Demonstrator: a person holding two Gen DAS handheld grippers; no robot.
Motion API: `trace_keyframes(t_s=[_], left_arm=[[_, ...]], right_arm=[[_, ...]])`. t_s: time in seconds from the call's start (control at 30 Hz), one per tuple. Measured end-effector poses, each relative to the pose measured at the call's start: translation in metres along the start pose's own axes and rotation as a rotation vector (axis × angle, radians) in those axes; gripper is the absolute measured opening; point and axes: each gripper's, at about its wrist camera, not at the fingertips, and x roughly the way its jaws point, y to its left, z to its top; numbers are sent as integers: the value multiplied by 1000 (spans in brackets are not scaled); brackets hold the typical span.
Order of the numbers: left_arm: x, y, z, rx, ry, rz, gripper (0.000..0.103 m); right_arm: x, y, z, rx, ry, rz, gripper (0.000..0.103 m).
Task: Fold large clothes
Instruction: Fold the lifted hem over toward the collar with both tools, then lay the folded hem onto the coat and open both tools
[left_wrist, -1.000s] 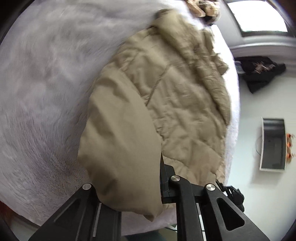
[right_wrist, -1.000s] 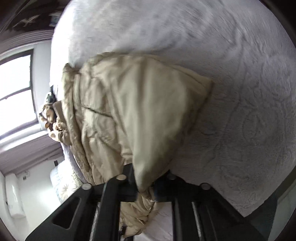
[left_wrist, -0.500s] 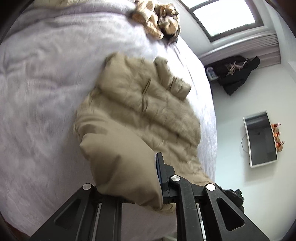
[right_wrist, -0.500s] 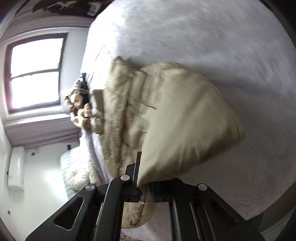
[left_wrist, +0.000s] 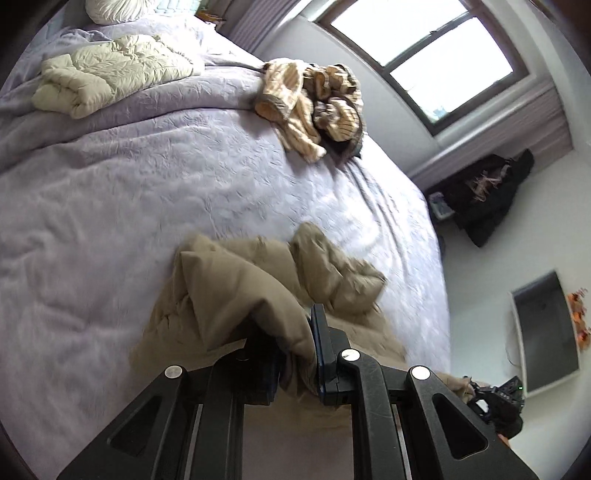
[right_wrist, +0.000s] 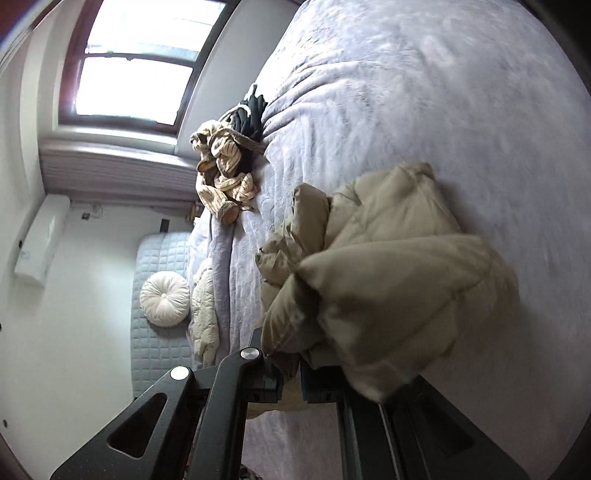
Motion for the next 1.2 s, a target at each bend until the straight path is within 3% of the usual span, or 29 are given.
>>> trace_keyframes(t_s=[0.23, 0.43, 0.47, 0.53, 0.57, 0.6, 0.63, 0.73, 0.77, 0.8, 0.9, 0.93, 0.97, 1.0, 1.13, 1.2], left_arm=[[101, 13, 34, 56, 52, 167, 17], [159, 30, 42, 77, 140, 235, 21], [162, 30, 43, 79, 146, 242, 26], [164, 30, 44, 87, 140, 255, 54], [162, 29, 44, 96, 126, 269, 61], [157, 26, 45, 110, 110, 284, 75], [151, 24, 45, 122, 100, 290, 80], [133, 12, 46, 193, 75, 320, 80], [125, 8, 46, 217, 59, 324, 80], [118, 5, 46, 238, 43, 324, 80], [112, 0, 41, 290, 48, 324, 77], [116, -1, 37, 311, 71, 301, 66], [121, -1, 33, 328, 93, 292, 63], [129, -2, 26, 357, 119, 304, 62], [166, 0, 10, 445, 143, 399, 62], [185, 7, 14, 436, 133, 419, 62]], right_arm=[[85, -9, 61, 5, 35, -103, 7], [133, -40, 78, 65, 34, -185, 7], [137, -43, 79, 71, 34, -193, 8], [147, -50, 80, 89, 36, -208, 11], [149, -52, 81, 93, 37, -213, 12], [151, -52, 82, 95, 41, -224, 16], [153, -51, 83, 90, 46, -226, 19], [151, -42, 86, 61, 60, -220, 45], [149, -36, 87, 44, 59, -214, 59], [144, -26, 88, 3, 54, -210, 63], [132, 0, 86, -128, 50, -214, 63], [127, 7, 83, -175, 45, -237, 62], [126, 10, 81, -205, 44, -255, 43], [124, 13, 77, -257, 50, -289, 15], [124, -2, 73, -356, 38, -485, 12], [127, -20, 79, -332, 45, -514, 12]])
